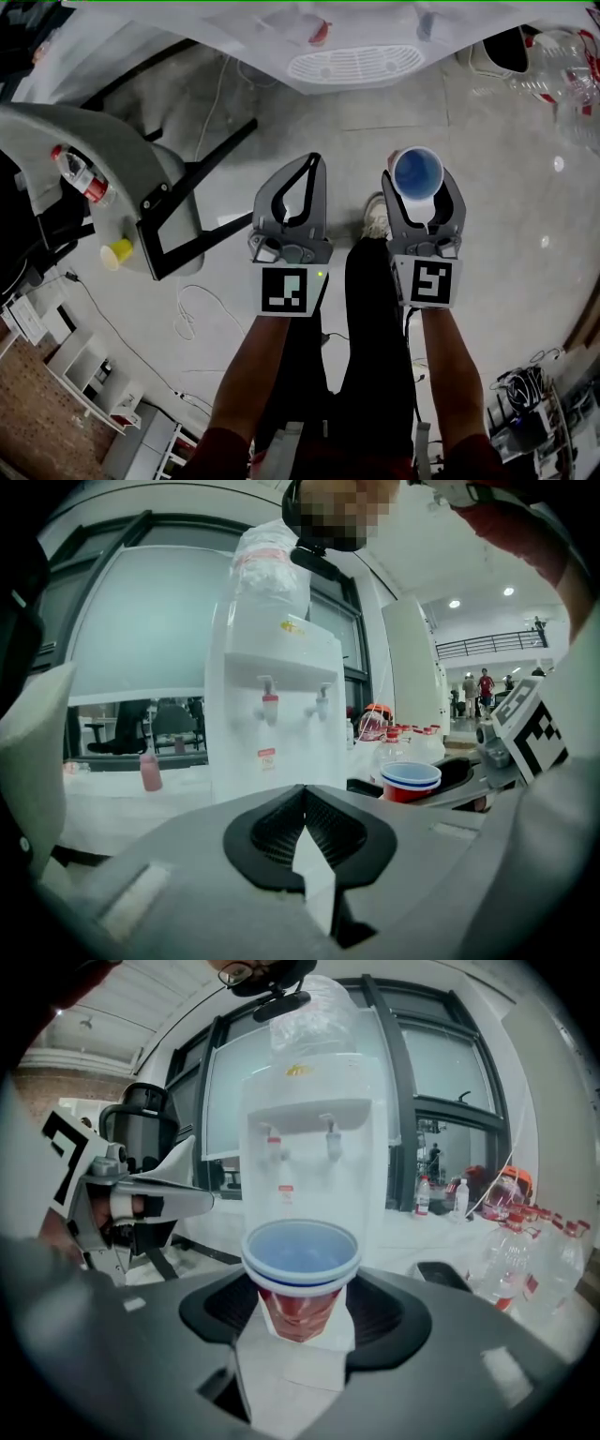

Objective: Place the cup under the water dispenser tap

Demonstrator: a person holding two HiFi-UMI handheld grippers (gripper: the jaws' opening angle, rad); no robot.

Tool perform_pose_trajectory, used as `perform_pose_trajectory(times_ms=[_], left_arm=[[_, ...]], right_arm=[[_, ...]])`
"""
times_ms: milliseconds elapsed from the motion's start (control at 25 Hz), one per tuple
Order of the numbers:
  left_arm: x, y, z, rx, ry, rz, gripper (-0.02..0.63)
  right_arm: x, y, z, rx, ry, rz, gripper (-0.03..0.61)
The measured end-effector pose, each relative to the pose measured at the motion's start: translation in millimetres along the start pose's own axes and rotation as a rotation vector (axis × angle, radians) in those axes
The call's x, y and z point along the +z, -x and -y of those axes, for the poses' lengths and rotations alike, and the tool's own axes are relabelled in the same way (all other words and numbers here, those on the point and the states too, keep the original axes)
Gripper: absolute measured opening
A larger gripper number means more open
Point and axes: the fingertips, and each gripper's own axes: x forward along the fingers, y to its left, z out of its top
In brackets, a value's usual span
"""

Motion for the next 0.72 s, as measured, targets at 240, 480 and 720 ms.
perform_pose_trajectory(times_ms=[240,480,720], left_arm=[[-17,-7,-2,0.005,0.017,-0.019,-0.001],[-28,-11,-5,0.008,0.032,-0.043,0.0],[-37,-16,-8,0.007,0.024,-0.065,0.0]], right_arm=[[-28,-10,-4,0.014,0.008,-0.043,0.29],[-32,-28,-4,0.023,0.005,-0.051,0.29],[-27,-57,7,0.019,0.035,-0.036,0.29]])
